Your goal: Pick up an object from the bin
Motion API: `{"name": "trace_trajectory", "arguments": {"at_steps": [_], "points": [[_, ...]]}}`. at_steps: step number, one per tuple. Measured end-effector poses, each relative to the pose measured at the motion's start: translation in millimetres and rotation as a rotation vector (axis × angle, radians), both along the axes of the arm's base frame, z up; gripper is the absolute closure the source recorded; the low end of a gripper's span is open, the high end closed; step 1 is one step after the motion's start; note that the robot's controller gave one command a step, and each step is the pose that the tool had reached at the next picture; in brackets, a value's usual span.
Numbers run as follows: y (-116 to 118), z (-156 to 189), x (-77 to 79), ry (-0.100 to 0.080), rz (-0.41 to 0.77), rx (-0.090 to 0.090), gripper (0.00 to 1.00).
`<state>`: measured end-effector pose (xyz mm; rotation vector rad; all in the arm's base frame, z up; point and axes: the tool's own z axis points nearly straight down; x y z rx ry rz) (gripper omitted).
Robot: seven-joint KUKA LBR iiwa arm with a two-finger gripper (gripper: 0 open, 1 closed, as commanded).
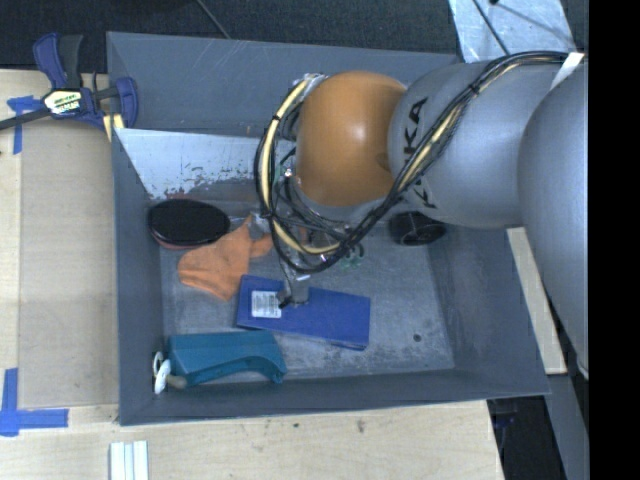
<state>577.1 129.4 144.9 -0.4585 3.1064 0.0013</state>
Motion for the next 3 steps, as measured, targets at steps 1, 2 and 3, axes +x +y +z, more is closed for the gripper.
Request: {"name": "trace_trajectory", "arguments": {"at_steps": [1, 2, 3], "points": [[15, 3, 2.9, -0.004, 0.206, 0.0, 0.0], [25, -9, 24.4, -0.005, 0.088, 0.001, 0.0], [30, -27, 32.3, -0.002, 0.084, -0.001, 0.0]]}}
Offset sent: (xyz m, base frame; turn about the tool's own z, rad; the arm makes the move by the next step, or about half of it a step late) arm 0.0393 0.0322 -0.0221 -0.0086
